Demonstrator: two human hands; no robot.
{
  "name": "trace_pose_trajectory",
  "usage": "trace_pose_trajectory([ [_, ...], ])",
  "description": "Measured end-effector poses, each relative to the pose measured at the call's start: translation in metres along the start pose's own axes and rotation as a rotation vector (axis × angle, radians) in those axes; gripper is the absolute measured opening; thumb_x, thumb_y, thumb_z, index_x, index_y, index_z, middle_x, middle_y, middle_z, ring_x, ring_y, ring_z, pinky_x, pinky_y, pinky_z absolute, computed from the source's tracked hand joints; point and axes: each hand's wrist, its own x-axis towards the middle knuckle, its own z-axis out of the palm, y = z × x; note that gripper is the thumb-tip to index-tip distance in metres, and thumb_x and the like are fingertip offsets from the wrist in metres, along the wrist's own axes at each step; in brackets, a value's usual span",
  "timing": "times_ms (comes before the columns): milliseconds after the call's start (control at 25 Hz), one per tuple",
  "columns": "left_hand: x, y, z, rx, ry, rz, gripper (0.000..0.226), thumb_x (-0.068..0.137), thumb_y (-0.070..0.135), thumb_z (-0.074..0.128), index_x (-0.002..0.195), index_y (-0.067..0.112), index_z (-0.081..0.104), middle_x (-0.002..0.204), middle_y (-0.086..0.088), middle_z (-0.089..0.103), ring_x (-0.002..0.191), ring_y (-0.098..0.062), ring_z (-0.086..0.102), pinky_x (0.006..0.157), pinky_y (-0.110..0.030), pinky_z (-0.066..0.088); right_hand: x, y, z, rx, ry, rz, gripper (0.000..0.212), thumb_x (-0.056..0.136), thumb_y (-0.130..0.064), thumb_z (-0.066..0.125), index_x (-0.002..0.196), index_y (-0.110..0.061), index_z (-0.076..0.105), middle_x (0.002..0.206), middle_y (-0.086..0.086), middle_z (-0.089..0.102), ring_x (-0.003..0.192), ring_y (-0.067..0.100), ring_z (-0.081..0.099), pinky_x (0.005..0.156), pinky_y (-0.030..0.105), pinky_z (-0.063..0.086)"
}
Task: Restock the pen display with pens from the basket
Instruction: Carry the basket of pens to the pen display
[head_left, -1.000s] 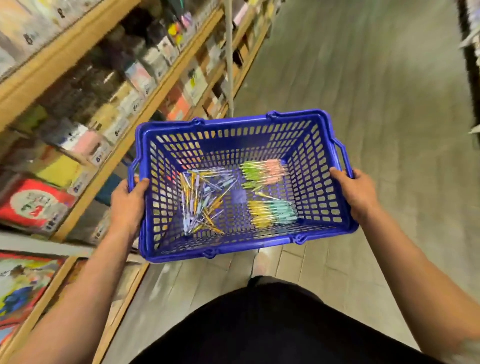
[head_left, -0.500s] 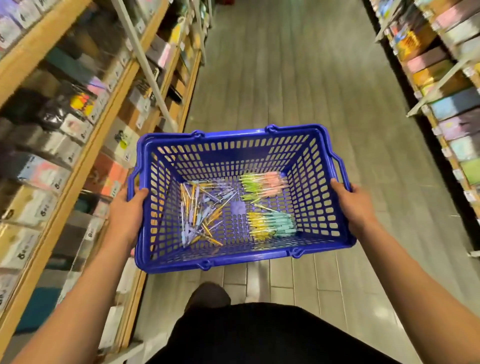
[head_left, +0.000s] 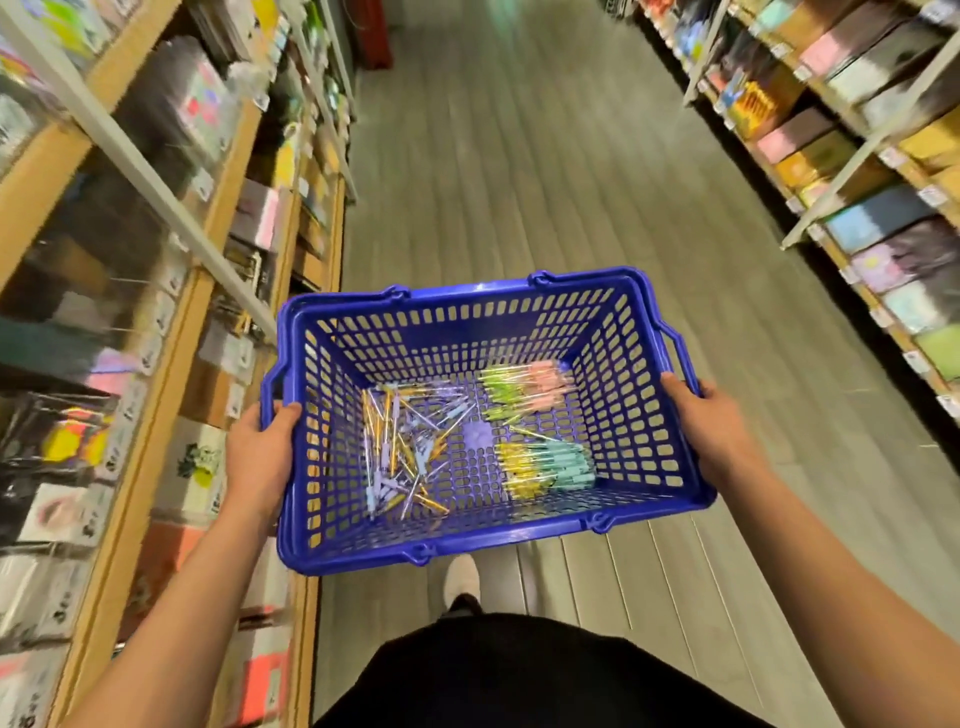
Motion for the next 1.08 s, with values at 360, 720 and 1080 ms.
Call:
trace_pose_trajectory([
  [360,0.202,0.084,0.079,0.036,-0.063,0.008,0.007,0.094,0.038,0.063,0.091,0.032,0.063,0.092,-0.003,0.077,0.083,-0.026,0.076,0.076,-0.045,0.060,0.152,-0.094,0.100,0.044,0.061,0.013,0.034,0.087,-0.046,0.072,0.105,-0.019,0.061,0.079,0.005,0.078,0.069,0.027,0.077,0.054,0.038,0.061],
  [720,0.376,0.167,0.210,0.054,-0.022,-0.020,0.021,0.089,0.039,0.064,0.102,0.022,0.066,0.093,-0.007,0.077,0.086,-0.032,0.076,0.081,-0.054,0.060,0.366,-0.212,0.170,-0.009,-0.003,0.003,0.038,0.087,-0.048,0.071,0.109,-0.018,0.063,0.082,0.004,0.079,0.072,0.026,0.077,0.063,0.041,0.063],
  [1080,0.538,0.273,0.326,0.024,0.009,-0.025,0.006,0.095,0.036,0.062,0.092,0.030,0.063,0.096,-0.006,0.077,0.086,-0.031,0.075,0.082,-0.050,0.060,0.558,-0.348,0.256,-0.044,-0.023,0.002,0.030,0.087,-0.050,0.070,0.100,-0.024,0.063,0.085,0.003,0.079,0.074,0.025,0.077,0.074,0.048,0.063],
])
